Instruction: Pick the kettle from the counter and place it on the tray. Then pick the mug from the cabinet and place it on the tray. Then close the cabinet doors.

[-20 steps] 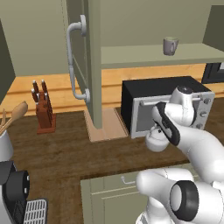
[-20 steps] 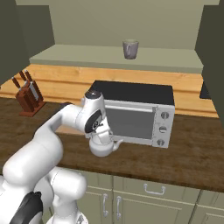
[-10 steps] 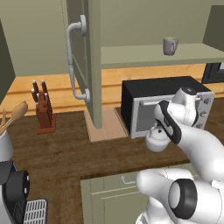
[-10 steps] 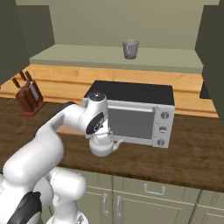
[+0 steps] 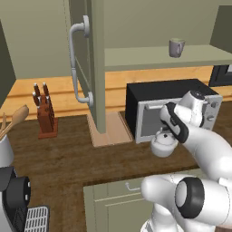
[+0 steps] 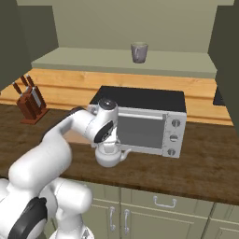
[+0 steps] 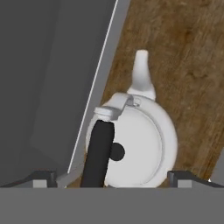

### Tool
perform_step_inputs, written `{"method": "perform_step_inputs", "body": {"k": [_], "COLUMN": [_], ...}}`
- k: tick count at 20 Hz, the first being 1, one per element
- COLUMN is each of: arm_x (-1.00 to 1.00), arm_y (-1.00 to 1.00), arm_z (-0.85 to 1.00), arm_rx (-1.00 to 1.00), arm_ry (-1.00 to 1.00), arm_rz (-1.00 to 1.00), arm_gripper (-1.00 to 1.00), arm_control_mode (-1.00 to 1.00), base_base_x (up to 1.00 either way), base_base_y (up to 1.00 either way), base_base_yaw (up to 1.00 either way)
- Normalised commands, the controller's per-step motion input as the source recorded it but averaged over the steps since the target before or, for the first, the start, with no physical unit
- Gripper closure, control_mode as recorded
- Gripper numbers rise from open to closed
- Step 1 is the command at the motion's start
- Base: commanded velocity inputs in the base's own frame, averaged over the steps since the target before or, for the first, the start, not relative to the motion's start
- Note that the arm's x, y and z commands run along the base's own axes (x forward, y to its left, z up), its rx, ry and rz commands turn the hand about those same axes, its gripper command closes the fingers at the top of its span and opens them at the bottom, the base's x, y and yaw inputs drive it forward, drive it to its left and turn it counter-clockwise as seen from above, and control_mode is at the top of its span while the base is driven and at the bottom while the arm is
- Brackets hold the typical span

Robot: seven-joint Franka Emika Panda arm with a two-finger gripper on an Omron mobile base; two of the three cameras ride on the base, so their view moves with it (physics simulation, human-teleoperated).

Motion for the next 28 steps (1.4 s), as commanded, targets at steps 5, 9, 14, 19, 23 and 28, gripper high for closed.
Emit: {"method": "perform_step_inputs", "body": {"k": [5,9,14,19,23,28], "arm_x": [0.33,0.31,0.02,0.0,-0.14,-0.29], "arm_y": [0.04,0.0,0.0,0.02,0.08,0.09], "arm_z": [-0.36,-0.22,-0.01,0.02,0.37,0.62], "arm_rx": [0.02,0.01,0.0,0.0,0.0,0.0], "arm_ry": [0.0,0.0,0.01,0.0,-0.01,-0.07], "arm_rz": [0.0,-0.01,0.0,0.0,0.0,0.06], "arm_gripper": [-1.0,-1.0,1.0,1.0,1.0,1.0], "arm_control_mode": [-1.0,-1.0,-1.0,-1.0,-1.0,-1.0], "base_base_x": [0.0,0.0,0.0,0.0,0.0,0.0], "base_base_y": [0.0,0.0,0.0,0.0,0.0,0.0], "base_base_yaw": [0.0,0.0,0.0,0.0,0.0,0.0]}}
